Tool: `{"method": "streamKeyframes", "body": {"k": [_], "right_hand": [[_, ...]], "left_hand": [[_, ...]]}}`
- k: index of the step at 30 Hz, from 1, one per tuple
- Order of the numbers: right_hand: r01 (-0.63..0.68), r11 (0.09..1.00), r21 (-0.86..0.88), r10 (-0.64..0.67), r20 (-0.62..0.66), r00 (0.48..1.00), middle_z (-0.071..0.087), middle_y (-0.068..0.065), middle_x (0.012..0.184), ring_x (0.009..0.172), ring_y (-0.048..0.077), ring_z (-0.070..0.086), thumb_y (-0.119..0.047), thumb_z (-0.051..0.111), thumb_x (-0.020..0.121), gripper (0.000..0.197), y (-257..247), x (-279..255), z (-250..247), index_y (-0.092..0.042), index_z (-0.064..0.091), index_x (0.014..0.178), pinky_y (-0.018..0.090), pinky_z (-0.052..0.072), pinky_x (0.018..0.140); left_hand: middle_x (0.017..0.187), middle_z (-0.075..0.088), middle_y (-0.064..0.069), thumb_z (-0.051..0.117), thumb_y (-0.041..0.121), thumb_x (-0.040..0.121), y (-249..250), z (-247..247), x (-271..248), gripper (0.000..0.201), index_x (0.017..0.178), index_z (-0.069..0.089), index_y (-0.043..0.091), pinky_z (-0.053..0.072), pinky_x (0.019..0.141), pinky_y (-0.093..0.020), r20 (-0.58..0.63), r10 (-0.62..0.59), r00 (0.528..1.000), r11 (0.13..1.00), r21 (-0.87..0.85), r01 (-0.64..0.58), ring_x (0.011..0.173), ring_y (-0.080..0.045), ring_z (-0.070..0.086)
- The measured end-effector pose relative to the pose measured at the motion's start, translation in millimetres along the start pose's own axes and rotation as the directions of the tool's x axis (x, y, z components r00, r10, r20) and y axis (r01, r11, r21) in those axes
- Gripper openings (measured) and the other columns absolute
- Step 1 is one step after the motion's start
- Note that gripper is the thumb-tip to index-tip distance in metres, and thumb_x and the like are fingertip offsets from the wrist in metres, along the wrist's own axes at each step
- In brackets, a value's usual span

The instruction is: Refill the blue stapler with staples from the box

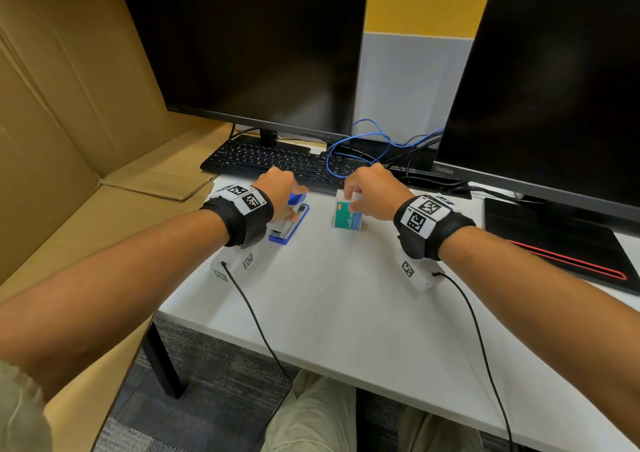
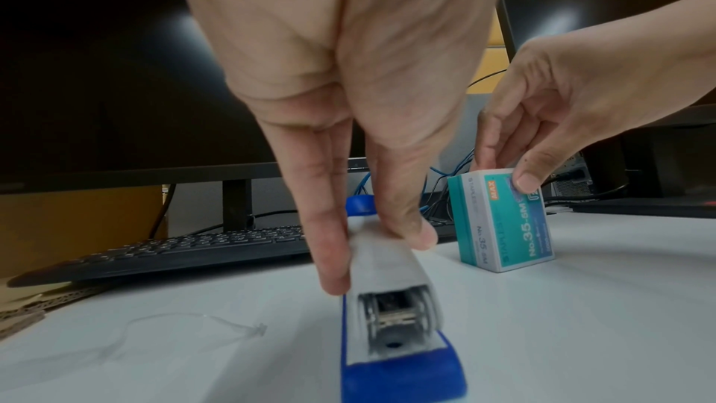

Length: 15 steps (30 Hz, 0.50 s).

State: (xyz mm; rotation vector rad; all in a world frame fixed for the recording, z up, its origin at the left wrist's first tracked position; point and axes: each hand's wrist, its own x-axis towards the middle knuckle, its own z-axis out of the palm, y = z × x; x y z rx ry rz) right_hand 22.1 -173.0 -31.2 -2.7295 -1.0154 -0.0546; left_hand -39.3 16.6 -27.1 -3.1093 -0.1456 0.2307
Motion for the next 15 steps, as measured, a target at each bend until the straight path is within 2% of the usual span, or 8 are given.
{"method": "streamKeyframes", "body": {"k": [12, 15], "right_hand": [[-0.005, 1.000, -0.029, 0.005, -0.007, 1.000, 0.060, 0.006, 0.127, 0.116, 0.026, 0.051, -0.020, 0.070, 0.087, 0.018, 2.0, 2.8, 6.0, -0.014, 0.066, 0.103, 0.023, 0.042, 0.071], [0.001, 1.000, -0.027, -0.002, -0.008, 1.000, 0.061, 0.005, 0.126, 0.108, 0.022, 0.050, -0.024, 0.071, 0.086, 0.020, 4.7, 5.9, 6.1, -0.014, 0.066, 0.103, 0.023, 0.043, 0.071]], "left_hand": [[0.135, 0.056, -0.016, 0.071, 0.036, 0.083, -2.3, 5.2, 1.4, 0.068, 0.144, 0.044, 0.024, 0.053, 0.094, -0.042, -0.042, 0.016, 0.999, 1.000, 0.013, -0.015, 0.124, -0.036, 0.053], [0.133, 0.057, -0.016, 0.071, 0.039, 0.082, -2.3, 5.4, 4.1, 0.068, 0.143, 0.046, 0.024, 0.053, 0.094, -0.044, -0.046, 0.017, 0.999, 1.000, 0.010, -0.016, 0.122, -0.036, 0.054]]}}
